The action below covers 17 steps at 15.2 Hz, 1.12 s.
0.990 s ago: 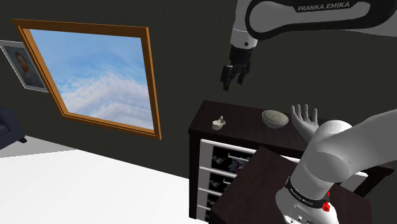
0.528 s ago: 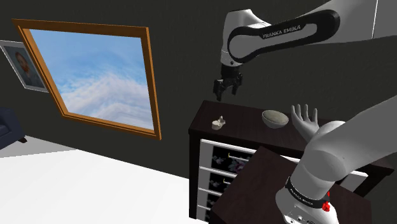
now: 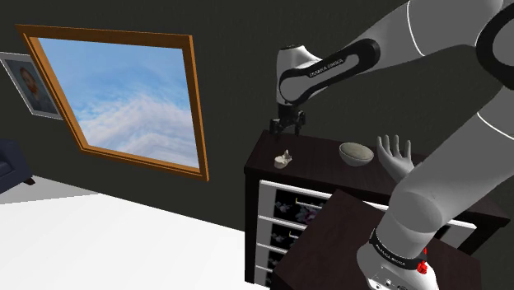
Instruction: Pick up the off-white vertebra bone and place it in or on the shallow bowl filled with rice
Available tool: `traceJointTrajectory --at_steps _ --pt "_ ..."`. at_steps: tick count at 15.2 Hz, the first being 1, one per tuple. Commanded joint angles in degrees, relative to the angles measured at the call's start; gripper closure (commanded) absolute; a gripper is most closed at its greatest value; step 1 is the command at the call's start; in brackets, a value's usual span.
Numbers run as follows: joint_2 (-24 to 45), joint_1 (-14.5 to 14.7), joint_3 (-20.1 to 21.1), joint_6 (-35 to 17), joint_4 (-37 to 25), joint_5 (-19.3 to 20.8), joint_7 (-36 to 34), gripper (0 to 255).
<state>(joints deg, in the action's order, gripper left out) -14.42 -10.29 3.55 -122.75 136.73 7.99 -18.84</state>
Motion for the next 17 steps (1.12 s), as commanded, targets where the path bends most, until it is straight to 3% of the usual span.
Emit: traceJointTrajectory --at_steps 1,17 --pt "3.6 -1.06 -0.36 -2.56 -0.32 1.18 -1.83 0" --pt "32.98 -5.92 -5.88 -14.78 -11.76 8.37 -15.06 0"
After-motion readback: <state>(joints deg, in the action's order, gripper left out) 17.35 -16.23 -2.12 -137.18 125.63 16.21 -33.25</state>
